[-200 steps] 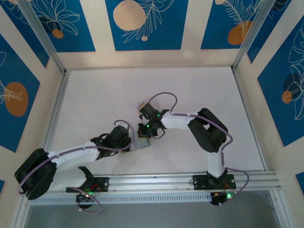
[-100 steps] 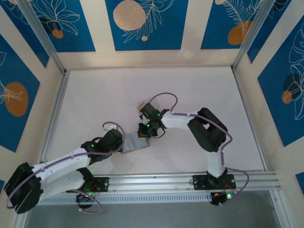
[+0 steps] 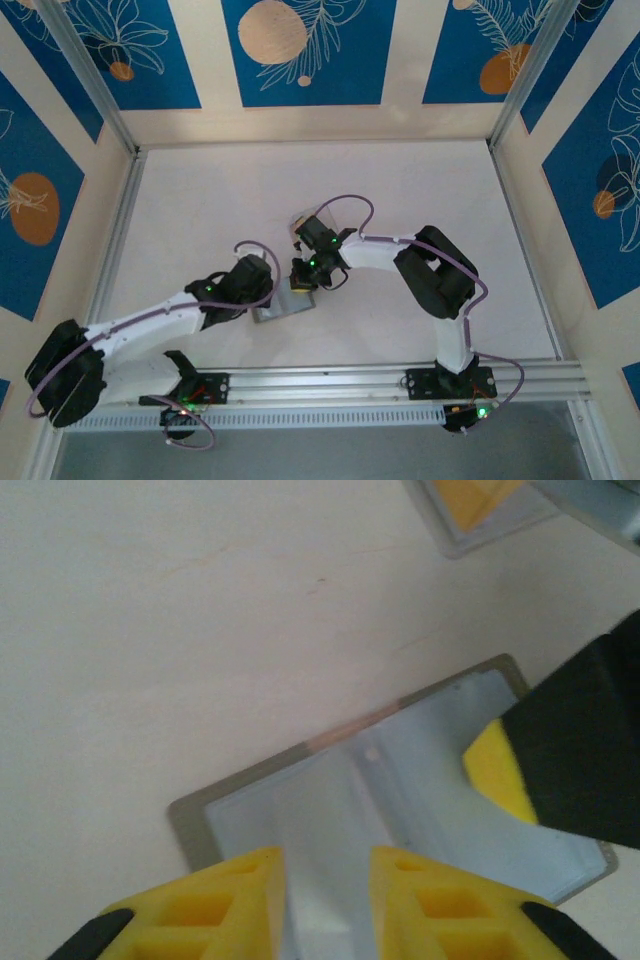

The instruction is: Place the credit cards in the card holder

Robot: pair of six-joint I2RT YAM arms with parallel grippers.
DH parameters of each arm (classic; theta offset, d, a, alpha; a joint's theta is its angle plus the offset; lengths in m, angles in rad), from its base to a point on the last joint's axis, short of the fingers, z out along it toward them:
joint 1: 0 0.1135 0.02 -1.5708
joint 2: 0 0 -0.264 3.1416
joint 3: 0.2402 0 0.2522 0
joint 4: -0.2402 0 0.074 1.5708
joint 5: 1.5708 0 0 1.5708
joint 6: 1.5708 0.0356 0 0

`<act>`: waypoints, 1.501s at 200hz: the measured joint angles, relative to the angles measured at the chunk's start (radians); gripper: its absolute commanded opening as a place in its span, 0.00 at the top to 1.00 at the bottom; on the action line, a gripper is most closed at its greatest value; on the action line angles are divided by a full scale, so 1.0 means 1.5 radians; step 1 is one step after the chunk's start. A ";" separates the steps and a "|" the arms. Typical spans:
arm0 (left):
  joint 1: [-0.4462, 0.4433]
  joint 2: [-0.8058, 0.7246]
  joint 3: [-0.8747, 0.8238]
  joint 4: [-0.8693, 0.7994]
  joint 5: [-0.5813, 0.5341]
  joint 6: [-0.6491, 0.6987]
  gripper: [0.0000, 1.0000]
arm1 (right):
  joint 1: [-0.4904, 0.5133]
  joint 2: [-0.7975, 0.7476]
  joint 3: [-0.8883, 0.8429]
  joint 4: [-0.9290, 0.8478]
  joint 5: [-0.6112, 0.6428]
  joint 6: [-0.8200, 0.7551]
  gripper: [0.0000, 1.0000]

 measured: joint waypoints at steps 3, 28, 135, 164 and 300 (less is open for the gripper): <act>0.000 0.008 0.004 0.002 0.003 -0.004 0.81 | 0.000 0.000 0.000 0.000 0.000 0.000 1.00; 0.000 0.065 0.016 0.012 0.016 -0.006 0.86 | -0.001 0.000 0.000 -0.002 0.000 0.000 1.00; 0.000 0.144 0.005 0.016 0.009 -0.017 0.87 | -0.034 -0.042 -0.068 0.043 -0.002 0.024 1.00; 0.000 0.154 0.008 0.028 0.004 -0.018 0.88 | -0.036 -0.043 -0.069 0.043 -0.001 0.026 1.00; 0.000 0.123 -0.018 0.032 0.005 -0.033 0.88 | -0.043 -0.026 -0.017 -0.036 0.033 0.002 1.00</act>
